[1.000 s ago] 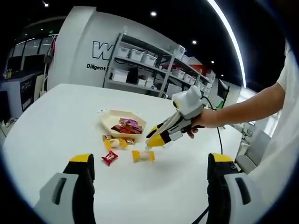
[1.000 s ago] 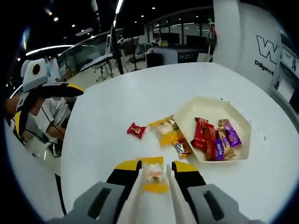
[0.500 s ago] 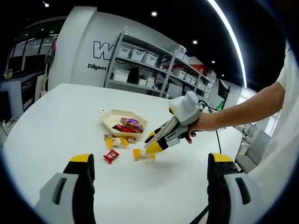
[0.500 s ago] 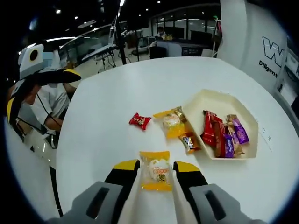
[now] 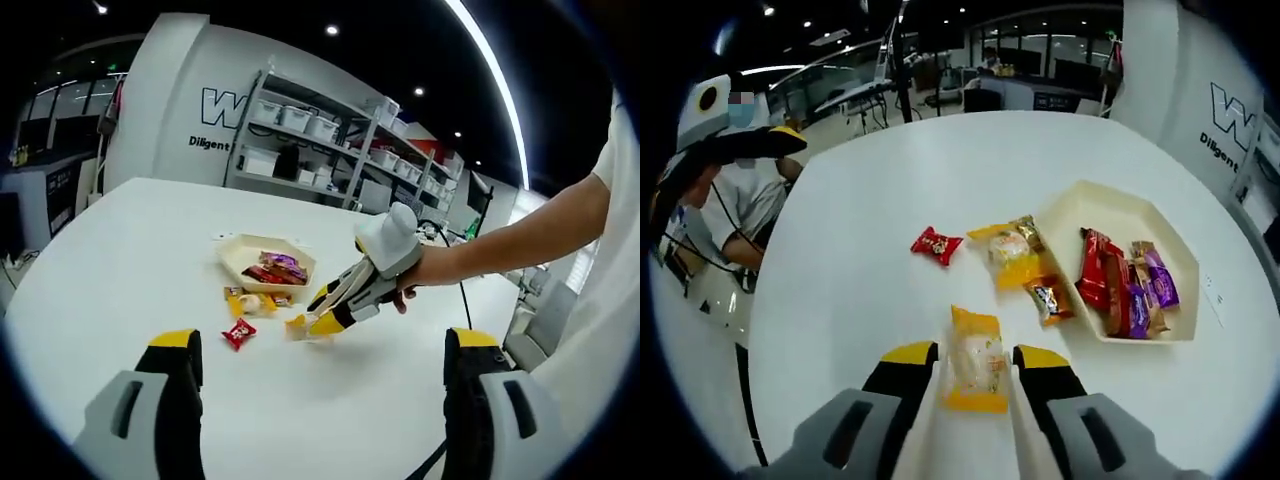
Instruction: Place the target food into the container with the food tongs after gripping and lifting it, then release it inside without dropping or visibly crushing the food.
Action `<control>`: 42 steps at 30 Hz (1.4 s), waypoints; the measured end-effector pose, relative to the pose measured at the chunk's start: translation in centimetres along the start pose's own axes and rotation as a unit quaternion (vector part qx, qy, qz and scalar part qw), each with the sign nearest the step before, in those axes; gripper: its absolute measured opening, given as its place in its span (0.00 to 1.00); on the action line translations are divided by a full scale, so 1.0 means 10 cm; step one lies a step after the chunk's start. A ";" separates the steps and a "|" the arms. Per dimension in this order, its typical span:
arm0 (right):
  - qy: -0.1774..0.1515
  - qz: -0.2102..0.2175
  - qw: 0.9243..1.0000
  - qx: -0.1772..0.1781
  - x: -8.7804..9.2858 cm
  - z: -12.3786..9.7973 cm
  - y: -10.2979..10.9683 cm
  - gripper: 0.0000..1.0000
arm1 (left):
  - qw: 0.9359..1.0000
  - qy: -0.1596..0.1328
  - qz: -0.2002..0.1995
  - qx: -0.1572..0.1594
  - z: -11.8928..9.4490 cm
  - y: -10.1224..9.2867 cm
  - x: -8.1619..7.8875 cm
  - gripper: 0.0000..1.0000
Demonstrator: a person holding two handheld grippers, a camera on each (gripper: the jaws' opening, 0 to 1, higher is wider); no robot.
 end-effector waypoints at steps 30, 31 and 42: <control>-0.093 0.036 0.994 0.038 -0.46 -0.45 -0.27 0.20 | 1.000 0.004 0.005 0.007 0.11 -0.03 -0.04 0.97; -0.093 0.034 0.994 0.039 -0.48 -0.46 -0.28 0.20 | 1.000 0.004 0.006 0.008 0.12 -0.04 -0.05 0.97; -0.109 0.009 0.990 0.084 -0.92 -0.67 -0.85 0.20 | 1.000 0.003 0.009 0.010 0.12 -0.06 -0.06 0.97</control>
Point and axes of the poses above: the point that each gripper's makers call its tool centre point, and the gripper's own axes: z roughly forward along the fingers, y roughly to its left, x roughly out of its underside, the point moved 1 cm from there along -z, roughly backward along the fingers, and after that the axes turned 5 degrees about -y, right-handed, at the moved point
